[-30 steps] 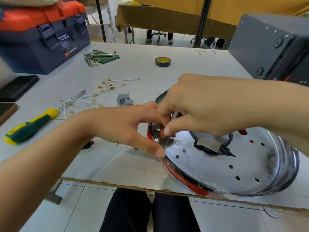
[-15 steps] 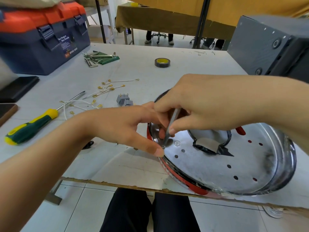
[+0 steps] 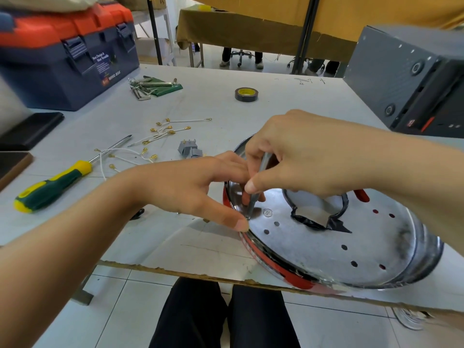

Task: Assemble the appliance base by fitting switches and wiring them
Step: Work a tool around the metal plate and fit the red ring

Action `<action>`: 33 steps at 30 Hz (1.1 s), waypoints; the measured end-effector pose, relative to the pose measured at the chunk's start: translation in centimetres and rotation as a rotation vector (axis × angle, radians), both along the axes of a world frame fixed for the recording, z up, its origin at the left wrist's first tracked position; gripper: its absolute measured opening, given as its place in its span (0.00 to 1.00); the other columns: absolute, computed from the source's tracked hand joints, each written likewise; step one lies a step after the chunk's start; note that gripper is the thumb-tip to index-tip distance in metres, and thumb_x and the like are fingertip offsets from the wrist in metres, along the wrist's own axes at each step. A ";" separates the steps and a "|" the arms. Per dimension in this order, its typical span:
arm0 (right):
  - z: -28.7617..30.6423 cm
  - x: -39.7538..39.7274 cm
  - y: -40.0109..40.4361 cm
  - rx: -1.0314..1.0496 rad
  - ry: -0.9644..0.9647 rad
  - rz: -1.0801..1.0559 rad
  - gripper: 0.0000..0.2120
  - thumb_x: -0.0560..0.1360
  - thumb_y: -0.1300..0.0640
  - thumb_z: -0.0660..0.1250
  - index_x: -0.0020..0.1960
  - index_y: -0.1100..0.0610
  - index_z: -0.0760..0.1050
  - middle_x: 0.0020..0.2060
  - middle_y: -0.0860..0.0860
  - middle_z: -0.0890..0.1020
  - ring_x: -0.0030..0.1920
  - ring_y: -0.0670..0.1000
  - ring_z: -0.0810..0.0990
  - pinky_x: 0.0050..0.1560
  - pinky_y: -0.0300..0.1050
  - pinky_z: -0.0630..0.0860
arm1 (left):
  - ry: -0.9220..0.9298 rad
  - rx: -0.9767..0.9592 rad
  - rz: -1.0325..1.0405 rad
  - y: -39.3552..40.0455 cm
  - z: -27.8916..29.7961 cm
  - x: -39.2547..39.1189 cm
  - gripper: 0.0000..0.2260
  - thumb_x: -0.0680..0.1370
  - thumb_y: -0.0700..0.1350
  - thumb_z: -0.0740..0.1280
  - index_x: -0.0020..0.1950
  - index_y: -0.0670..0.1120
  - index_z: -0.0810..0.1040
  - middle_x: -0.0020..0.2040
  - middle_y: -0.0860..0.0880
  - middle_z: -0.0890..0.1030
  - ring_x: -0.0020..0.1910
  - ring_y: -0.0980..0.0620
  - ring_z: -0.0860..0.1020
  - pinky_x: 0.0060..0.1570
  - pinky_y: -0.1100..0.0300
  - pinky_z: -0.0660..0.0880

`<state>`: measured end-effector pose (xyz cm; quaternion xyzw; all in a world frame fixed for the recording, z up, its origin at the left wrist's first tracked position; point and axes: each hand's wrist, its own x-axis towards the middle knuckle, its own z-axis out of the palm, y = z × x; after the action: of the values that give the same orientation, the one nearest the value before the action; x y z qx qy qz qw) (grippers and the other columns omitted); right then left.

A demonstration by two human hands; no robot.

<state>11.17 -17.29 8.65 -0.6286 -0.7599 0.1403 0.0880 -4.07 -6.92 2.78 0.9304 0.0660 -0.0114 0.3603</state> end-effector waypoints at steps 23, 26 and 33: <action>-2.6 3.1 -2.2 0.126 0.607 -0.192 0.07 0.73 0.54 0.67 0.42 0.57 0.73 0.37 0.49 0.85 0.40 0.47 0.85 0.44 0.38 0.81 | 0.053 0.360 0.422 1.6 -3.1 -5.7 0.03 0.73 0.40 0.72 0.42 0.48 0.82 0.41 0.54 0.78 0.38 0.61 0.76 0.40 0.71 0.71; -2.6 3.2 -2.6 0.169 0.507 -0.209 0.07 0.74 0.52 0.67 0.42 0.54 0.71 0.35 0.44 0.83 0.37 0.46 0.84 0.40 0.40 0.81 | 0.013 0.349 0.453 1.3 -3.4 -5.5 0.02 0.73 0.42 0.72 0.42 0.47 0.82 0.40 0.55 0.80 0.39 0.62 0.77 0.43 0.65 0.74; -2.9 5.8 -2.9 0.202 0.244 -0.241 0.07 0.80 0.50 0.56 0.46 0.47 0.72 0.34 0.41 0.77 0.33 0.38 0.76 0.37 0.29 0.71 | -0.332 -0.229 0.579 -0.9 -2.1 -3.4 0.03 0.75 0.35 0.67 0.41 0.39 0.76 0.35 0.46 0.83 0.31 0.52 0.80 0.32 0.63 0.76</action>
<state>16.95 -20.17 5.73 -0.6812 -0.6732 0.1267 0.2581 -7.51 -7.82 0.72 0.8160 0.2659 0.2352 0.4563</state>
